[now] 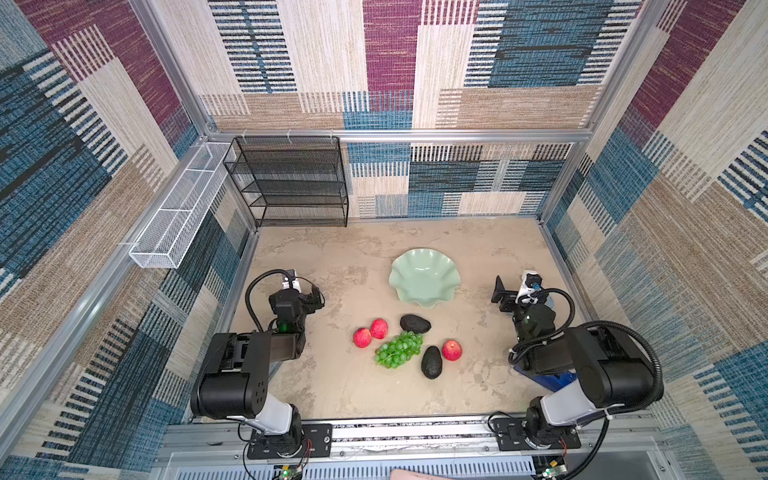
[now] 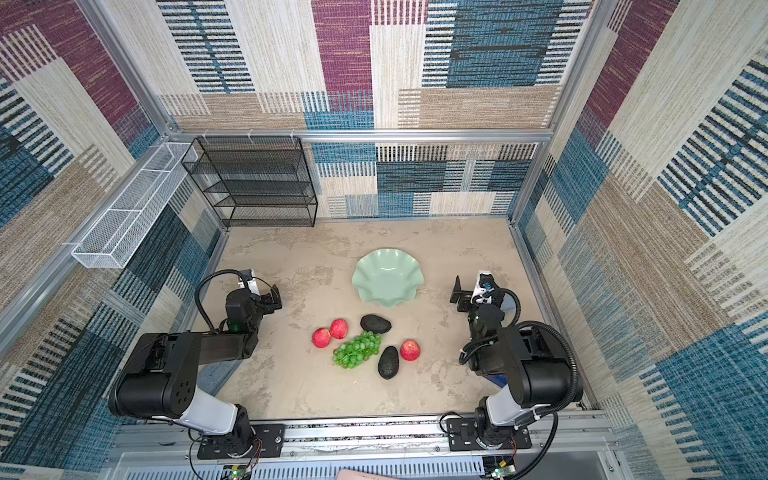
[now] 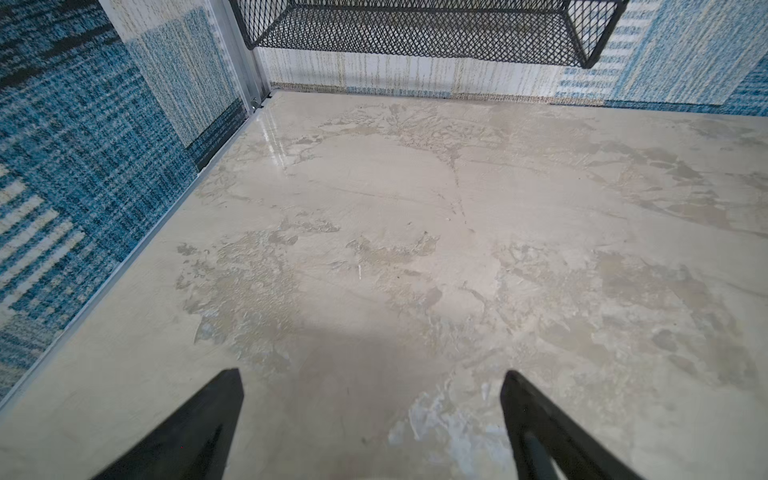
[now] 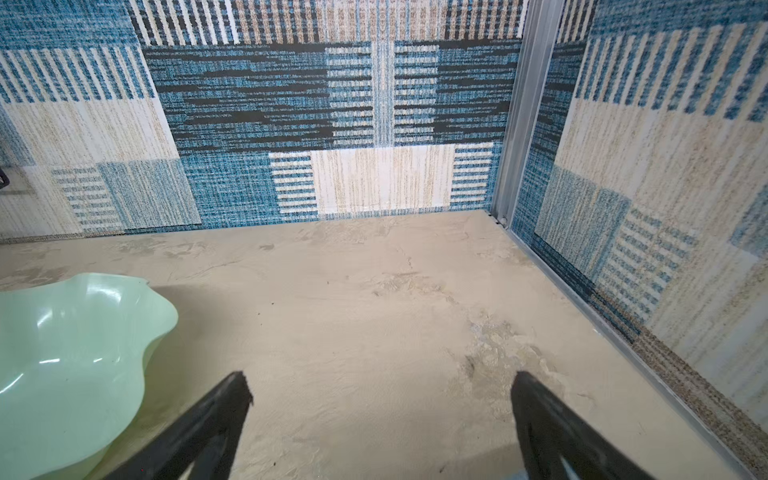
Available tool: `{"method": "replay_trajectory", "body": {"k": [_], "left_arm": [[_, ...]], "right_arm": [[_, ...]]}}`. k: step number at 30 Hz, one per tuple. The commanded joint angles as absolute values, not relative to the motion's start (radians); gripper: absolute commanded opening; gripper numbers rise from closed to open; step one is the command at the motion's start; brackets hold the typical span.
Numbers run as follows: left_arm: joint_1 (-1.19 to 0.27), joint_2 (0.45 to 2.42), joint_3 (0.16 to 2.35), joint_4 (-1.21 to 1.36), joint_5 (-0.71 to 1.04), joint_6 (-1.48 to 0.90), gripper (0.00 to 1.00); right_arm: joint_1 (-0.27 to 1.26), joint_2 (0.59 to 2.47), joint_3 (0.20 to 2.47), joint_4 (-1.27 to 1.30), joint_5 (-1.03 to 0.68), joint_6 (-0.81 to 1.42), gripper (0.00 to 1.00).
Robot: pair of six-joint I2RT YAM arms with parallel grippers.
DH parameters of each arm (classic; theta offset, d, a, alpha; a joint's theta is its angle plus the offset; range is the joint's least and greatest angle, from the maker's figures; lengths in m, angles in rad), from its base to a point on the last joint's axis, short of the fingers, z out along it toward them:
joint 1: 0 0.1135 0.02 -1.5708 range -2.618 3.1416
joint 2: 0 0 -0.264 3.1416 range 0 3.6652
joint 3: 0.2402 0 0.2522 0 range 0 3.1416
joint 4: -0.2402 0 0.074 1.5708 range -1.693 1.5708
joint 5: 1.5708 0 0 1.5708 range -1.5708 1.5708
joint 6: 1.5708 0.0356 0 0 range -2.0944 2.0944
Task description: Place and organize the fake fruits in the fruit bowl
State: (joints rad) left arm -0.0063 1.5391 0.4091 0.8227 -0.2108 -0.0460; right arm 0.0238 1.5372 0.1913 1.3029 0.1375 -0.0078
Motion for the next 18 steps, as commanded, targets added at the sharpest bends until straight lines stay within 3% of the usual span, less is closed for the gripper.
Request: {"method": "replay_trajectory", "body": {"k": [1, 18], "left_arm": [[-0.005, 1.539, 0.408, 0.85, -0.214, -0.028, 0.99], [-0.005, 1.539, 0.41, 0.847, -0.213, -0.028, 1.0]], "right_arm": [[0.025, 1.536, 0.196, 1.315, 0.135, -0.003, 1.0], [0.021, 1.537, 0.201, 1.306, 0.128, -0.002, 1.0]]}}
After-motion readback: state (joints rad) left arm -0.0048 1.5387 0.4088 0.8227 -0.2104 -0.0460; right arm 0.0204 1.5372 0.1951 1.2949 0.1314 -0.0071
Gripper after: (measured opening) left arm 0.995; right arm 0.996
